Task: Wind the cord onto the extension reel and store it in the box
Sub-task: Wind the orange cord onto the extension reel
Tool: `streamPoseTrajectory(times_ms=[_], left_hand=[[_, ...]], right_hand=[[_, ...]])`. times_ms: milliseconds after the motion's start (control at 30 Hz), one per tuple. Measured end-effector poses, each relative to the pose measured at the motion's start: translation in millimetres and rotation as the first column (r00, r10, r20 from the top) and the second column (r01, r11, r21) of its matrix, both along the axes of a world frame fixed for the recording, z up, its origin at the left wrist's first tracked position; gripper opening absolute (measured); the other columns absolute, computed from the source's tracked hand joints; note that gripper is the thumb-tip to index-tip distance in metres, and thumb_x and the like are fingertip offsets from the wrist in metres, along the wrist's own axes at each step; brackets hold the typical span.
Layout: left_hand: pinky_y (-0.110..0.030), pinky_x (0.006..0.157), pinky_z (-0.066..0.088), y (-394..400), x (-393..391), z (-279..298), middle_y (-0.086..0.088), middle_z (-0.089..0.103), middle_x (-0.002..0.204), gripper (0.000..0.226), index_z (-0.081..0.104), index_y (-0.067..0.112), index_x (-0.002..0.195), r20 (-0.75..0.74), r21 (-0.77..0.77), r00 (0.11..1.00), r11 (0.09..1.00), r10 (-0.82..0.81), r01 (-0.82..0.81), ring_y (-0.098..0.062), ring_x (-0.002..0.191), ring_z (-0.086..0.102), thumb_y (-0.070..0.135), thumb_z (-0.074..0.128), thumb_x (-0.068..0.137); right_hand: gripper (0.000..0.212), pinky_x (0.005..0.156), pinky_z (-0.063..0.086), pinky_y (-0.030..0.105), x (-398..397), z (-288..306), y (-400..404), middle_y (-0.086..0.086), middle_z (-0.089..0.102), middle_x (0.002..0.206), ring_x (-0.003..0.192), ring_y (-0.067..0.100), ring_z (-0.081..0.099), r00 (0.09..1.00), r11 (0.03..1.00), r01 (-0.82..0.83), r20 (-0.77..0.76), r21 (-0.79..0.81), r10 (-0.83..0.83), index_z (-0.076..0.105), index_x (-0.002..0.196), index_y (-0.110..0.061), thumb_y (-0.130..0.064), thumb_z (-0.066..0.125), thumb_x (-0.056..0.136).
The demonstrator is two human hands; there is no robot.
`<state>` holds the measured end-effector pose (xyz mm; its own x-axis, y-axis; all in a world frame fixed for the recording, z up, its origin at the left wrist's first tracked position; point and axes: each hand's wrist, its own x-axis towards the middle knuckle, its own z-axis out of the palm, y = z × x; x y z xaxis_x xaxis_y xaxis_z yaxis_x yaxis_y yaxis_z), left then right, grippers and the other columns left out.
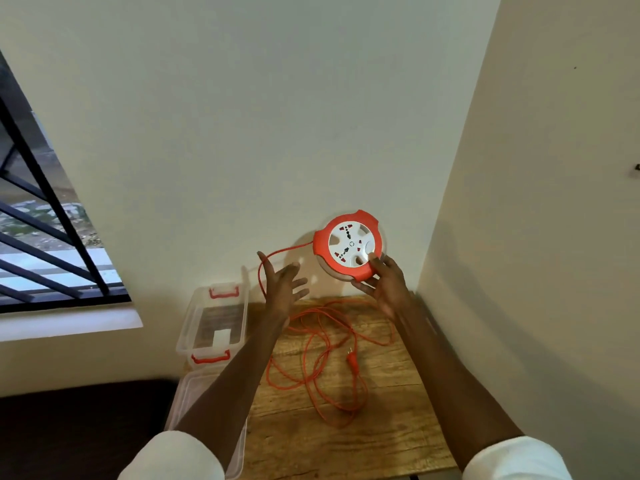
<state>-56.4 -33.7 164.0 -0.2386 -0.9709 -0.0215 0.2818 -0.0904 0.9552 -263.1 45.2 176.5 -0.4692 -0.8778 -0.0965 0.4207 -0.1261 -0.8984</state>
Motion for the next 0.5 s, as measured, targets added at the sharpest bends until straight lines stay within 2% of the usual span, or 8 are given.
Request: streamPoseTrajectory(times_ms=[133,233,400,500], left_hand=[[-0.038,0.084,0.057,-5,-12,15,-0.009,0.057,0.135,0.095,-0.011,0.047,0.153,0.076,-0.220,0.994,0.974,0.080,-0.062,-0.025,0.104,0.068,0.036,0.062,0.095],[-0.028,0.077,0.057,-8,-17,24,-0.007,0.057,0.134,0.094,-0.008,0.049,0.153,0.139,-0.319,0.986,0.947,0.091,-0.042,-0.027,0.110,0.066,0.042,0.063,0.092],[-0.038,0.079,0.062,-21,-17,42,-0.010,0.070,0.114,0.094,0.006,0.039,0.158,0.104,-0.369,0.994,0.930,0.027,0.014,-0.020,0.092,0.073,0.035,0.070,0.090],[-0.041,0.081,0.062,-26,-13,52,-0.004,0.073,0.111,0.097,0.013,0.034,0.159,0.056,-0.373,0.997,0.925,-0.051,0.068,-0.024,0.101,0.072,0.036,0.074,0.084]], right_hand=[[0.044,0.092,0.056,0.053,10,0,-2,0.014,0.065,0.130,0.116,0.036,0.065,0.988,0.989,-0.023,0.149,-0.149,0.046,0.050,0.137,-0.014,-0.024,0.062,0.097],[0.045,0.097,0.053,0.049,12,6,-6,0.010,0.066,0.131,0.121,0.032,0.062,0.992,0.984,-0.054,0.106,-0.170,0.073,0.052,0.137,-0.018,-0.027,0.064,0.094],[0.051,0.089,0.056,0.041,13,24,-16,0.010,0.067,0.129,0.117,0.029,0.066,0.994,0.969,-0.095,0.034,-0.228,0.106,0.053,0.138,-0.016,-0.029,0.069,0.091],[0.057,0.085,0.058,0.039,13,31,-20,0.011,0.067,0.128,0.115,0.029,0.067,0.993,0.967,-0.117,0.002,-0.226,0.121,0.054,0.137,-0.014,-0.029,0.075,0.086]])
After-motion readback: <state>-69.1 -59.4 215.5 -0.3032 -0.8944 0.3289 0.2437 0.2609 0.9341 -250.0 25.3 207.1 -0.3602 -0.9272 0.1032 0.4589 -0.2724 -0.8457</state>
